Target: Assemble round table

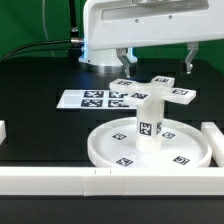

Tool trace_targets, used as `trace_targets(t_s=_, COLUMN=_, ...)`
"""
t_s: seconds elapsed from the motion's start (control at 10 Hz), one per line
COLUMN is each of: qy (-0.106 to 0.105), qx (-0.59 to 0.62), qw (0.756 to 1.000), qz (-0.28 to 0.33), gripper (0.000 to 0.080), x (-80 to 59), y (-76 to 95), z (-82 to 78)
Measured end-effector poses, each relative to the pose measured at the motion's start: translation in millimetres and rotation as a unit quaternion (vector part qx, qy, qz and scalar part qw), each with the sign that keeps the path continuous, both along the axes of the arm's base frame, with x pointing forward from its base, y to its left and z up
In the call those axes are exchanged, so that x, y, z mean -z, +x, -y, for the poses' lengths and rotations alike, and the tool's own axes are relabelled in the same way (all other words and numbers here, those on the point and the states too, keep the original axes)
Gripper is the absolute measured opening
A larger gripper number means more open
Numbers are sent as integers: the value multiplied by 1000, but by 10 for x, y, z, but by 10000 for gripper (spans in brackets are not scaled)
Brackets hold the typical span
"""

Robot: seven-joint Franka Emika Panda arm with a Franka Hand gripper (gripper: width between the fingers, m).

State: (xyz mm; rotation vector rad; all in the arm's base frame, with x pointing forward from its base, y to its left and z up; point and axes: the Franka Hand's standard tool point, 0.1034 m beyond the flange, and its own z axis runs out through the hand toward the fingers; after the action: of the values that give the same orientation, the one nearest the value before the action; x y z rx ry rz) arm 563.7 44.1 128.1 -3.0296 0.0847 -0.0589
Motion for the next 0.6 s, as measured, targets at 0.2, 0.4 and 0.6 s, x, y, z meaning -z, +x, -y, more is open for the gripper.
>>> trace_targets(t_s=0.2, qy=-11, qx=-137, qw=990, qz=14, gripper=649, x=1, y=42, z=30)
trace_targets(t_s=0.4, qy=-19, qx=-218, qw=976, qz=22, gripper=649, x=15, y=77, z=36)
trace_targets(t_s=0.6, qy=-23, qx=-279, qw=960, qz=27, gripper=649, x=20, y=76, z=51)
